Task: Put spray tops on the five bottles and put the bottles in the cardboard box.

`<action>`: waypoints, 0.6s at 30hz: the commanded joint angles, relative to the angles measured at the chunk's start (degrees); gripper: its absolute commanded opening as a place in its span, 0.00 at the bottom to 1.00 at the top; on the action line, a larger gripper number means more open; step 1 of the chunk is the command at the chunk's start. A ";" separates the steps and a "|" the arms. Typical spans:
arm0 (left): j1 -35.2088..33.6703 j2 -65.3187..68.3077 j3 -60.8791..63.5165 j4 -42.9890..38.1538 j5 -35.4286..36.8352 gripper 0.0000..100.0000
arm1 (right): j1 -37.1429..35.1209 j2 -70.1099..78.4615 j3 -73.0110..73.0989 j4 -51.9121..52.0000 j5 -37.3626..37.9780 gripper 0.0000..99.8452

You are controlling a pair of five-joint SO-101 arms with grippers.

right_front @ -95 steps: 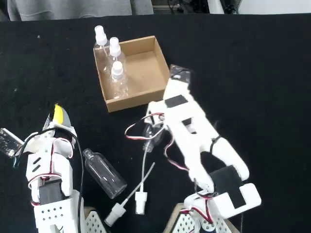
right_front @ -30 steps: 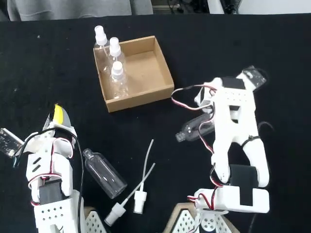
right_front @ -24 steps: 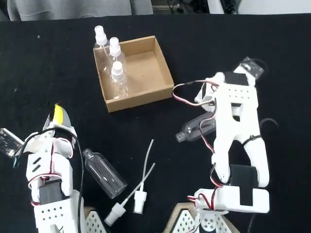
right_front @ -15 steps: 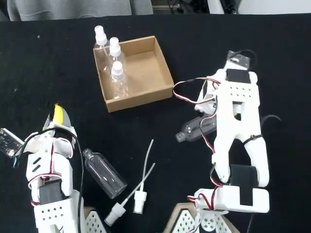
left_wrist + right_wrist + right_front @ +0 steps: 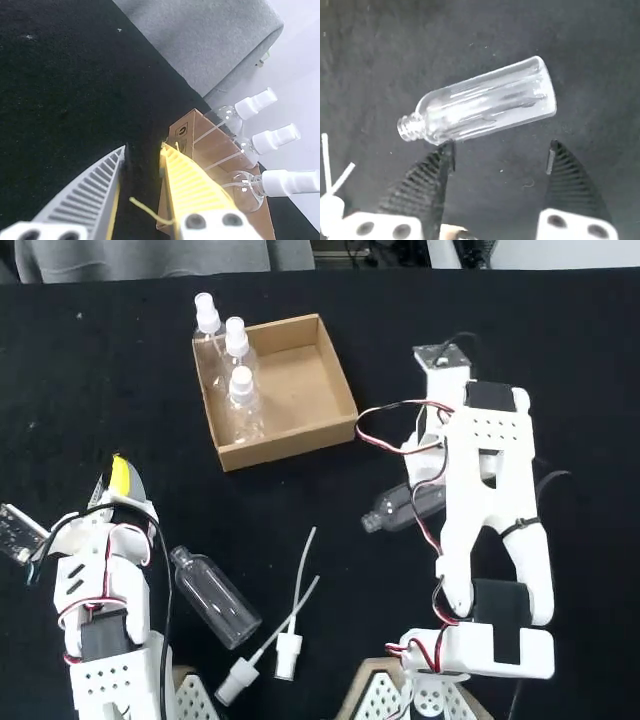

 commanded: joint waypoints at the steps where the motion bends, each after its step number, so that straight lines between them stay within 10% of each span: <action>1: -0.31 -0.26 1.27 0.00 -0.18 0.10 | 0.44 -4.35 -3.56 1.93 5.01 0.25; 18: -0.22 -0.26 1.27 0.00 -0.18 0.10 | 0.09 -4.35 -10.33 9.05 32.53 0.25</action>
